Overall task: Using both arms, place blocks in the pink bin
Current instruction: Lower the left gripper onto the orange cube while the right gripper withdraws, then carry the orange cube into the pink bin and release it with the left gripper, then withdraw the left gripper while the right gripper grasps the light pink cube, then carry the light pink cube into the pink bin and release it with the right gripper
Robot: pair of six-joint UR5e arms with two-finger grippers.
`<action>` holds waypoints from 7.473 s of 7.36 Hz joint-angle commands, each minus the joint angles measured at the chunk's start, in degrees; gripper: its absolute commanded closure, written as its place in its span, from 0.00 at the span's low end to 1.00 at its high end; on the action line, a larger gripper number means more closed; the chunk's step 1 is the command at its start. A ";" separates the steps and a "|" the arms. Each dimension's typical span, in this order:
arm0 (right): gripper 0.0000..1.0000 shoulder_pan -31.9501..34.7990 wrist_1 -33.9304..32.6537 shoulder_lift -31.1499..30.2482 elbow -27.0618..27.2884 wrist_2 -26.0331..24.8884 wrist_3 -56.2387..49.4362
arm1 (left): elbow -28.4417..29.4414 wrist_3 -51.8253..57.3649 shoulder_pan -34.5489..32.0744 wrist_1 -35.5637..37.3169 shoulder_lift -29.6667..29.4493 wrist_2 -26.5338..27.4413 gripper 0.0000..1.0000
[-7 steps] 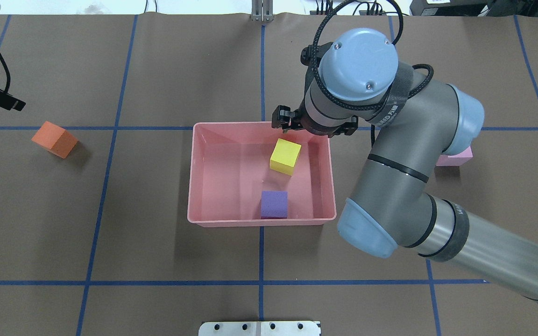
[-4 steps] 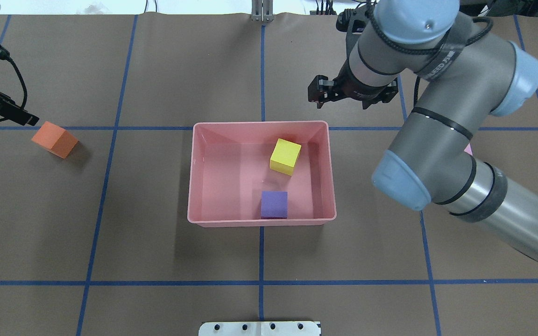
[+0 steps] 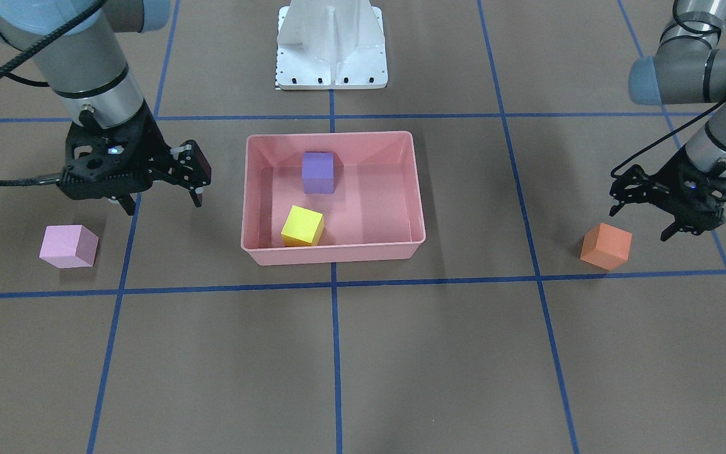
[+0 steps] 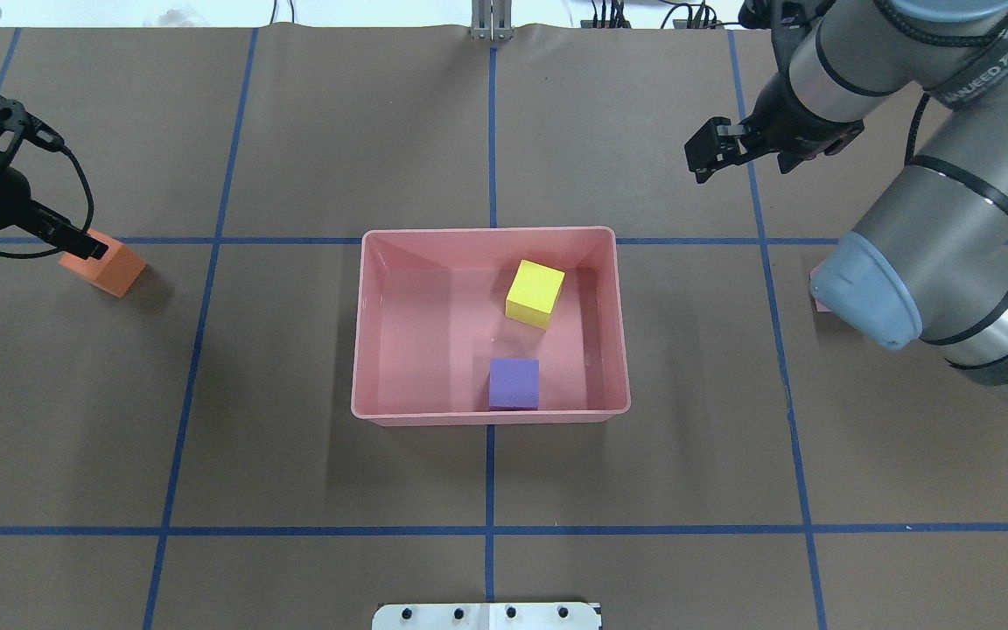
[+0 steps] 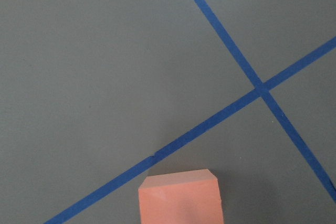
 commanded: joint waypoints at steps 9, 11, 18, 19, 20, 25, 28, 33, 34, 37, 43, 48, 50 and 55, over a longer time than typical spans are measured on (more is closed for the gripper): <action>0.00 0.69 0.03 -2.03 1.33 0.38 -2.74 | 1.64 -3.80 3.81 -4.98 -0.48 2.80 1.00; 0.00 4.80 0.03 -4.57 0.99 2.21 -11.41 | -10.27 -4.15 3.46 11.43 -1.79 2.70 1.00; 0.00 13.09 9.98 -19.76 -1.65 8.28 -28.96 | -16.68 -40.80 21.90 36.68 -33.44 11.02 0.02; 0.00 13.00 14.22 -22.66 -1.83 8.81 -25.99 | -17.55 -40.81 21.83 36.68 -33.00 11.75 0.00; 0.00 13.00 18.18 -24.60 -1.83 8.81 -21.61 | -20.34 -39.50 21.05 36.77 -30.82 11.76 0.00; 0.00 3.38 36.74 -32.45 -2.80 2.62 -0.54 | -27.15 6.55 1.75 38.09 -7.19 7.10 0.00; 0.00 0.61 37.29 -27.02 -9.79 -0.06 0.24 | -23.71 11.84 -2.96 37.91 -6.81 7.10 0.00; 0.00 0.00 42.89 -25.42 -17.98 -0.68 0.67 | -23.71 11.75 -2.87 37.83 -6.81 7.10 0.00; 0.00 -0.18 43.00 -24.11 -18.52 -0.76 1.02 | -23.71 11.75 -2.87 37.83 -6.81 7.10 0.00; 0.01 -2.11 43.00 -23.83 -18.53 -3.04 1.81 | -23.71 11.32 -2.61 37.74 -6.90 7.10 0.00; 1.00 -1.50 38.12 -17.63 -9.68 -2.71 9.66 | -23.62 11.05 -2.60 37.83 -6.90 7.10 0.00; 1.00 -3.69 8.82 5.15 -1.91 -2.52 24.02 | -22.92 5.95 -9.26 37.91 -1.54 5.01 0.00; 1.00 -7.63 2.44 12.34 -3.49 -4.44 29.21 | -20.05 14.69 -15.49 38.70 -1.36 -2.01 0.00; 0.00 -18.81 -4.53 22.66 -10.88 -17.27 36.97 | -18.17 16.76 -16.75 38.62 -1.36 -3.10 0.00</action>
